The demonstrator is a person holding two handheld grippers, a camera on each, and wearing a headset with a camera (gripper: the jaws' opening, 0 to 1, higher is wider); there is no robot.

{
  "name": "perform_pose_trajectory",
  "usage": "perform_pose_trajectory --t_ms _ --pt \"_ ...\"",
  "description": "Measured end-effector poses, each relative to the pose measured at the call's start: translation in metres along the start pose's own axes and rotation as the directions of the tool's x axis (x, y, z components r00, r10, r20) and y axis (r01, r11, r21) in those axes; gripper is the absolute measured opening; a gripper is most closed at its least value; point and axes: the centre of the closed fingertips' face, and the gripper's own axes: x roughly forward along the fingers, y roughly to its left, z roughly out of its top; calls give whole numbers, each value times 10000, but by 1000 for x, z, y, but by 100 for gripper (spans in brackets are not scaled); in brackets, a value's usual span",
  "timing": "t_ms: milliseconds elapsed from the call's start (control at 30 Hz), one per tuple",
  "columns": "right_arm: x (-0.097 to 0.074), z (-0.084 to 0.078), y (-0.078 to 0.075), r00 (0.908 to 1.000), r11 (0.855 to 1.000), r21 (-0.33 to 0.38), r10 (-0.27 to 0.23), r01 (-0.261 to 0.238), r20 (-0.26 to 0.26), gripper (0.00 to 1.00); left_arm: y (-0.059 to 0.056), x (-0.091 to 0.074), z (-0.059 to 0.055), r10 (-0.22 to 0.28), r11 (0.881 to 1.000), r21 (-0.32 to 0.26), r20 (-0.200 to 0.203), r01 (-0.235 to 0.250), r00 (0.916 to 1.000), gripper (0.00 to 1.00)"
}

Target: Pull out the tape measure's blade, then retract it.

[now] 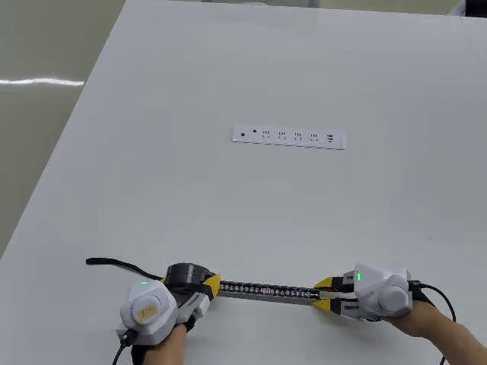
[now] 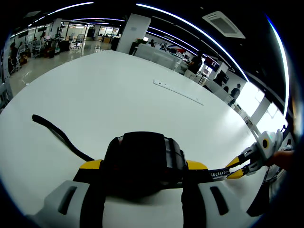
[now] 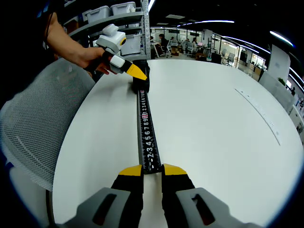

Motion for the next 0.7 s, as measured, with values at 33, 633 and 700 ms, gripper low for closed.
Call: perform_pose_trajectory --t_ms 33,633,700 --pt "0 0 0 10000 10000 7 14 -14 9 12 0 0 0 2 10000 -11 3 -2 10000 62" --pt "6 9 0 10000 10000 -22 59 -59 54 12 1 0 1 8 10000 -90 25 -8 10000 62" --pt "7 10 1 10000 10000 -29 70 -70 62 12 0 -1 2 1 10000 -91 30 -1 10000 62"
